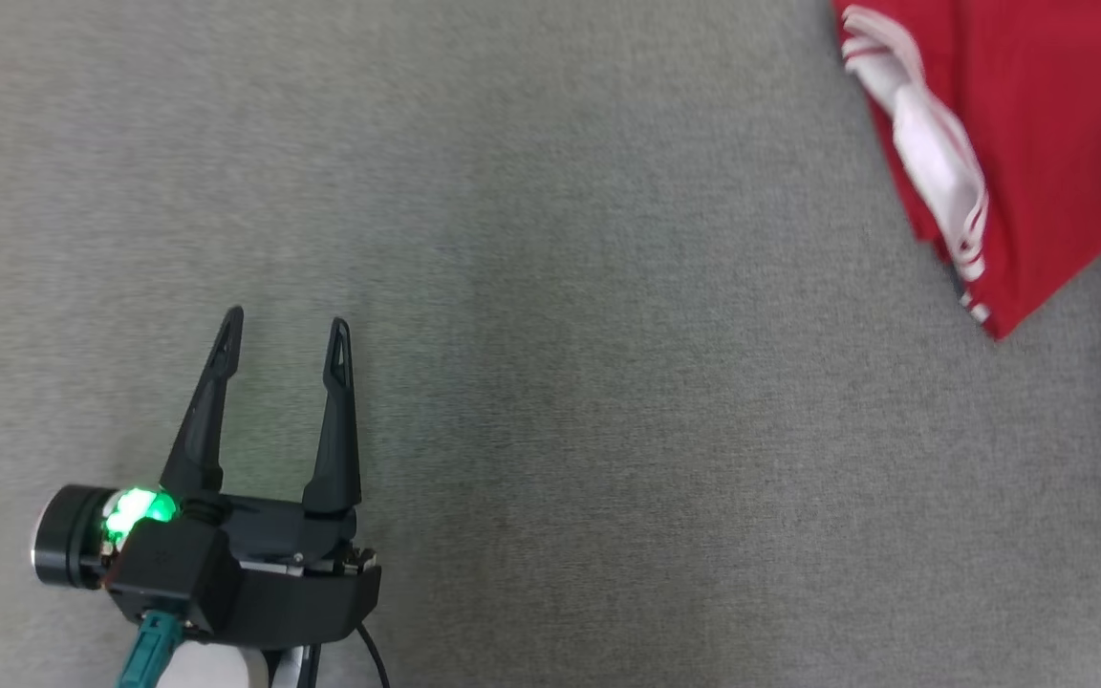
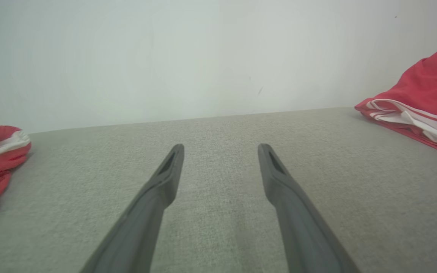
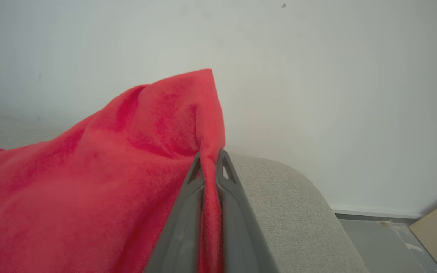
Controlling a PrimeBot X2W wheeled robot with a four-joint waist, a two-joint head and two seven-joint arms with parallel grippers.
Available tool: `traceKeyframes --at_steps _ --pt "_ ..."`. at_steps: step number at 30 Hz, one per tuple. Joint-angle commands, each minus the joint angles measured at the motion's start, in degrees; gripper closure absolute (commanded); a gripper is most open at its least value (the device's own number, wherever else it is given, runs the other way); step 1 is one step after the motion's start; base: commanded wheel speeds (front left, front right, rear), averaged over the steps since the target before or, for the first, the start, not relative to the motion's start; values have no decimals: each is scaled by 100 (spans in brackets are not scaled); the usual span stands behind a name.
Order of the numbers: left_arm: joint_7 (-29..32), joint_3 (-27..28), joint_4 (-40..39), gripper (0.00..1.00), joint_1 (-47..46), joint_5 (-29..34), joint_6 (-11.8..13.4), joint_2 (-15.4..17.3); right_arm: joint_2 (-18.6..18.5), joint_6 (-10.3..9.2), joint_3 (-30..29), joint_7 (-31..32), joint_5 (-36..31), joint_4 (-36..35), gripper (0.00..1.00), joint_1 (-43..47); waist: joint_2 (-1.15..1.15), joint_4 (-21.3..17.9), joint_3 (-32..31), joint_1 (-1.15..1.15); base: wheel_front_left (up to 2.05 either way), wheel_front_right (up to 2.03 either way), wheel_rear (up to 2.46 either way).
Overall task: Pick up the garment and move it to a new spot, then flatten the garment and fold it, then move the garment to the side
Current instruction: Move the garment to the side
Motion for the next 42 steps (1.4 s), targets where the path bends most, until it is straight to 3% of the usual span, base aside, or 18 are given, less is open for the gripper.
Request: traceKeyframes --at_steps 1,7,17,27,28,42 --pt "-18 3 -23 0 -93 30 1 11 -27 -17 4 -28 21 -7 100 -90 -1 -395 479 -2 0 0 0" --pt "-19 7 -392 0 -264 220 -66 101 -380 -17 -30 -36 -139 138 100 -565 -1 -626 889 -2 0 0 0" --pt "-18 -13 -756 0 -298 278 -17 165 -903 -17 -263 69 -443 526 100 -1126 -1 -643 1125 -2 0 0 0" --pt "-17 -2 -823 0 -250 248 52 187 -988 -17 -199 193 -592 740 100 -1442 -1 -598 1222 -2 0 0 0" --pt "-16 3 -812 0 -246 243 57 192 -976 -17 -220 183 -640 753 0 -1458 -1 -596 1224 -2 0 0 0" --pt "-18 -9 -635 0 -166 114 110 114 -655 -17 -278 -22 -919 234 0 -1401 -1 -562 701 -2 0 0 0"
